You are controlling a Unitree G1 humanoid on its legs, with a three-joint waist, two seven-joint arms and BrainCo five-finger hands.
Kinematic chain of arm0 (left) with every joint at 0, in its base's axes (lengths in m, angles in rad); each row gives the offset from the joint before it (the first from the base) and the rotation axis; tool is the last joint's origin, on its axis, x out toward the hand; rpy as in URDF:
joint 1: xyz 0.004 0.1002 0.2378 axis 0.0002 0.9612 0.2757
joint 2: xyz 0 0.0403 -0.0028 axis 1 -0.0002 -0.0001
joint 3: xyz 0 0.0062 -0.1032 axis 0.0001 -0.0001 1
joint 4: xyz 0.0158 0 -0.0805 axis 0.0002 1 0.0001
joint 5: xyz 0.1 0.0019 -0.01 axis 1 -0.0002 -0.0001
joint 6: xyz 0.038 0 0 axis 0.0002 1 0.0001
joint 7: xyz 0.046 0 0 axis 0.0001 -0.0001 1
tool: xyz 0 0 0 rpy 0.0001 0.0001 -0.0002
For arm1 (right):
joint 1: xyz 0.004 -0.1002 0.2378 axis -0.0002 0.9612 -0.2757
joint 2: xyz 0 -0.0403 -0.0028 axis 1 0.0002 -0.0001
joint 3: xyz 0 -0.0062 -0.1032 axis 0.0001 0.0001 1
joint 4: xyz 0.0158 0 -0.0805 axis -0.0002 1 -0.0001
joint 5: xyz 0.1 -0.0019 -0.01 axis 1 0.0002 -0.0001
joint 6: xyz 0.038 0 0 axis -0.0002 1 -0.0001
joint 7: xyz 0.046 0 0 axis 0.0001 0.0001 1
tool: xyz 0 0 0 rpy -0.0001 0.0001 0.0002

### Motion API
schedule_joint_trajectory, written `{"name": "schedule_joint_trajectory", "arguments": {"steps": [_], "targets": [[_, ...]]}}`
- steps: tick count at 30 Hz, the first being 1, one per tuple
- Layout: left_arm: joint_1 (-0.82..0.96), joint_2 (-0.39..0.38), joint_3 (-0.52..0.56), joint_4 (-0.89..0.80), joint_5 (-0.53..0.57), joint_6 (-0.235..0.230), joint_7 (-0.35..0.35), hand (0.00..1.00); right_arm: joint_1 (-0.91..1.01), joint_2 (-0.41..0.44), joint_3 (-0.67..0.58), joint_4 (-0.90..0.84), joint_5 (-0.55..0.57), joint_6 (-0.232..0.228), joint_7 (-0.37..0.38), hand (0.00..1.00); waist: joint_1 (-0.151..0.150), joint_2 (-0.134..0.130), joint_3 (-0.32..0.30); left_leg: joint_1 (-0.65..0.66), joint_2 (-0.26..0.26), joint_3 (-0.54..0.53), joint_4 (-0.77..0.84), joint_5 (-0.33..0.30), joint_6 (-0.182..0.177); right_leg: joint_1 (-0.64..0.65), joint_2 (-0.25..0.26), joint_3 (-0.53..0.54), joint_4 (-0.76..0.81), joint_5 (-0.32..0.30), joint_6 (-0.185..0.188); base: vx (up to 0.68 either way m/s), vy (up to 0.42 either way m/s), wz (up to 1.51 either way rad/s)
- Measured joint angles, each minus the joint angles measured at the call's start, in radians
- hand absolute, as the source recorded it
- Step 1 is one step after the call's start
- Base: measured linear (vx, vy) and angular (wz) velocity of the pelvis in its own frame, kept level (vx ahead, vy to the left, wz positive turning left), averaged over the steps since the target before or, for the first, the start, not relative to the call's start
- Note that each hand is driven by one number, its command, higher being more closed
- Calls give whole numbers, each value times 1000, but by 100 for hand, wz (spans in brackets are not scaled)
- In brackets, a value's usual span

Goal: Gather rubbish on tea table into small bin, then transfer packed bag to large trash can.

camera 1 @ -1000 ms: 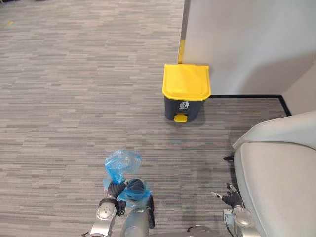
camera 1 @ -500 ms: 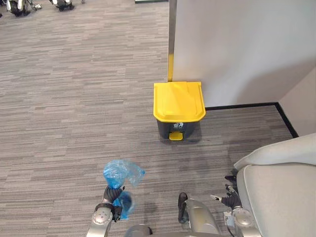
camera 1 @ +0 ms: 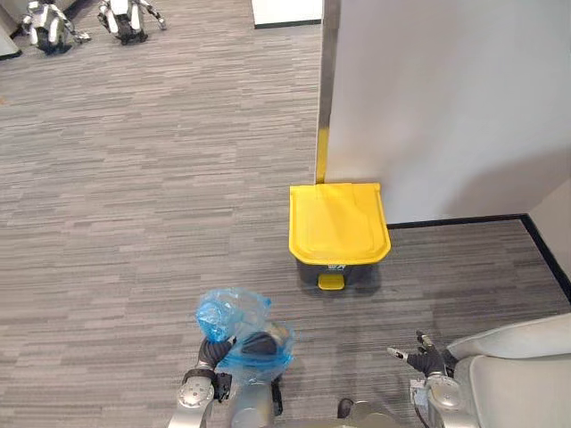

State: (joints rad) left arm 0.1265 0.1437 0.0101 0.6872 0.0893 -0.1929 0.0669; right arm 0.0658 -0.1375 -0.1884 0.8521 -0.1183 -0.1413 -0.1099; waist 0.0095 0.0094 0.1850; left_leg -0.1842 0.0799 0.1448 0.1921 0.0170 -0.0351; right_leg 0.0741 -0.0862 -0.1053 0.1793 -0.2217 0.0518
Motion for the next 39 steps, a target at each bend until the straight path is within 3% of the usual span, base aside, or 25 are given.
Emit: {"name": "schedule_joint_trajectory", "arguments": {"steps": [1, 2, 5, 7, 9, 10, 13, 14, 15, 17, 18, 19, 25, 30, 34, 39], "targets": [[-19, 5, 0, 9, 0, 0, 0, 100, 5, 5, -1, 0, 0, 0, 0, 0, 0, -27, 1, -5, -27, 10, 9, -27, 18, 1, -29, 1, -2, -12, 20, 258, 180, 7], [-28, 5, 0, 18, 0, 2, 0, 100, 6, 4, -1, 0, 0, 0, 0, 0, 3, -33, 1, -8, -36, 17, 21, -46, 23, 1, -41, 3, 7, -15, 24, 250, 180, -10], [-11, 10, 0, 30, 0, 13, 0, 100, -16, 5, 0, -1, -2, 0, 1, 0, 4, -29, 2, 54, -62, 69, 24, -124, 46, -82, -83, 77, 230, -29, 57, 234, 189, -47], [9, 26, 0, 30, 0, 12, 1, 100, -24, 11, 9, -1, -10, 0, 3, 0, 4, -16, 3, 129, -69, 104, 18, -155, 64, -166, -109, 96, 476, -1, 105, 295, 165, -37], [10, 39, -2, 30, 0, 12, 2, 100, -25, 11, 26, -1, -10, 0, 5, 0, -3, -10, 3, 156, -69, 107, 17, -167, 78, -208, -116, 72, 554, -27, 96, 239, 39, -4], [8, 46, -2, 29, 0, 12, 3, 100, -34, 11, 37, 0, -11, 1, 5, 0, -13, -5, 3, 172, -61, 103, 7, -167, 78, -253, -102, 32, 552, -54, 59, 269, -13, 11], [3, 55, -1, 30, 0, 12, 3, 100, -54, 9, 47, 0, -12, 4, 6, 0, -24, 6, 9, 197, -31, 98, 2, -166, 77, -317, -57, -11, 457, -64, 28, 240, -100, -1], [8, 58, -1, 31, 0, 11, 2, 100, -56, 7, 49, 0, -12, 4, 5, 0, -24, 3, 7, 216, -26, 95, 6, -169, 66, -321, -39, -20, 325, -32, 9, 228, -159, 2], [9, 64, -5, 35, 0, 7, 0, 100, -46, 5, 51, 0, -12, 4, 4, 0, -25, -20, 4, 235, -50, 84, 18, -190, 32, -309, -40, -20, 203, 125, -23, 242, -151, 11], [1, 24, -7, 70, 1, 9, 0, 100, -47, -26, 49, 23, -13, 11, 2, 0, -29, 20, -7, 243, -14, 43, 13, -203, 14, -277, -11, -34, 193, 122, -26, 251, -158, 3], [5, 13, -7, 70, 1, 8, 0, 100, -48, -35, 48, 27, -13, 12, 1, 0, -24, 34, -15, 249, 6, 37, -3, -203, 12, -256, 17, -33, 138, 130, -38, 343, -253, -25], [1, 7, -7, 74, 1, 8, -2, 100, -31, -42, 36, 29, -12, 12, 0, 0, -35, 40, -20, 287, 42, 8, -52, -185, -15, -180, 73, -40, 9, 173, -53, 239, -178, -25], [0, 8, -7, 79, 1, 8, -2, 100, -29, -38, 29, 45, -12, 12, 0, 0, -43, 38, -26, 285, 29, -4, -57, -171, -33, -128, 76, -31, -119, 247, -41, 20, 19, -5], [7, 18, -7, 108, 3, 9, 0, 100, -20, -21, 27, 51, -11, 12, 0, 0, -36, 34, -40, 285, 22, -7, -90, -169, -33, -74, 85, -31, -267, 345, -43, -61, 25, 1], [13, 22, -7, 108, 3, 10, 1, 100, -13, -22, 27, 57, -11, 12, 0, 0, -20, 31, -42, 299, 22, -17, -124, -169, -34, -73, 89, -32, -280, 364, -47, -114, 1, 0], [12, 27, -4, 109, 3, 10, 2, 100, 4, -21, 29, 56, -11, 12, 0, 0, -21, 17, -48, 295, 22, -17, -126, -175, -38, -78, 81, -28, -284, 365, -43, -103, -1, -4]]}}
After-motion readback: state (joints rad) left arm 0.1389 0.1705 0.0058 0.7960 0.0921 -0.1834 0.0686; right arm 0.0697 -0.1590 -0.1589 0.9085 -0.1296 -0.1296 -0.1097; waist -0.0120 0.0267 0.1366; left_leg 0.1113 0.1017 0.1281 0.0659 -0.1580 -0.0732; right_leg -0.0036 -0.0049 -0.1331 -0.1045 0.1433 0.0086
